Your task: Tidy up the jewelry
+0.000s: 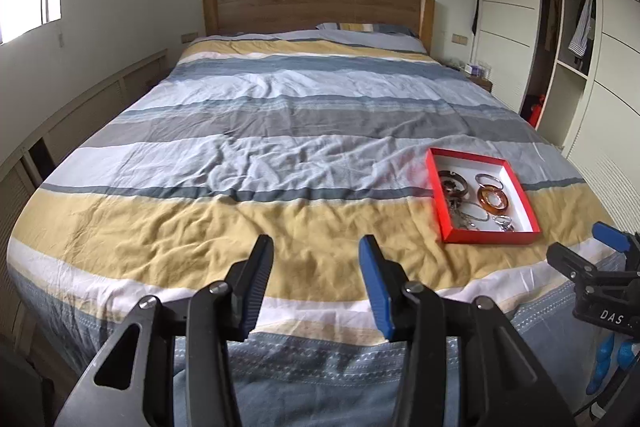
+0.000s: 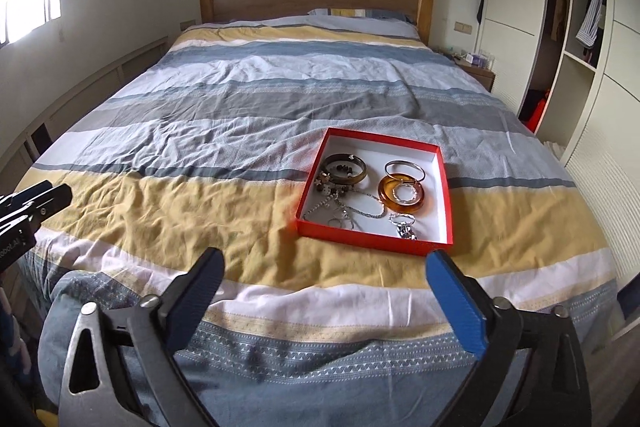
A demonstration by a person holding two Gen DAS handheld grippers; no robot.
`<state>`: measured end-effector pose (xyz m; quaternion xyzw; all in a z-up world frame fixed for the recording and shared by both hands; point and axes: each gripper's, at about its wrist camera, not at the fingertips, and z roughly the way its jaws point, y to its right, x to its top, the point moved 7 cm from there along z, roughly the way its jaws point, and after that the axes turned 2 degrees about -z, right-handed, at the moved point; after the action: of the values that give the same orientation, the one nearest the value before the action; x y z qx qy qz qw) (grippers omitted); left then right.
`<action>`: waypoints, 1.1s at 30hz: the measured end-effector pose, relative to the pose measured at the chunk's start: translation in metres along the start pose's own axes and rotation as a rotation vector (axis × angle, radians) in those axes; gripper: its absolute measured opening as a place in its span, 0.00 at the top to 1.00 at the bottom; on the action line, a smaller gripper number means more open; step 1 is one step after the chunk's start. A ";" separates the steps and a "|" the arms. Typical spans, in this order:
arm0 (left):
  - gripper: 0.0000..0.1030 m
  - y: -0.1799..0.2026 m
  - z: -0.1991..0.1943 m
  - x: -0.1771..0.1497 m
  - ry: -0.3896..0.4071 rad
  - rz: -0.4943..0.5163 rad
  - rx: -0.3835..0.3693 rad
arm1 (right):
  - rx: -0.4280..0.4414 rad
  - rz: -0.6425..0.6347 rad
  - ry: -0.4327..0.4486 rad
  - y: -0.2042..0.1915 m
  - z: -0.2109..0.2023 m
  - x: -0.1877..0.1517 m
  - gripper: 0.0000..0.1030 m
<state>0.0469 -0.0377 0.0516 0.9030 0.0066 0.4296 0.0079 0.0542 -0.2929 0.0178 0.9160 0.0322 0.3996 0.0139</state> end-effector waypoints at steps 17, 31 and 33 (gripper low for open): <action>0.58 -0.031 -0.041 -0.031 0.054 0.007 0.176 | -0.025 0.023 0.088 -0.003 -0.034 -0.018 0.01; 0.48 -0.033 -0.065 -0.027 0.112 -0.036 0.131 | -0.022 0.012 0.161 -0.011 -0.056 -0.012 0.01; 0.47 -0.032 -0.061 -0.028 0.104 -0.035 0.129 | -0.035 0.002 0.166 -0.012 -0.056 -0.011 0.01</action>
<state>-0.0179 -0.0061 0.0675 0.8778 0.0505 0.4744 -0.0430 0.0053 -0.2818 0.0470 0.8792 0.0255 0.4749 0.0268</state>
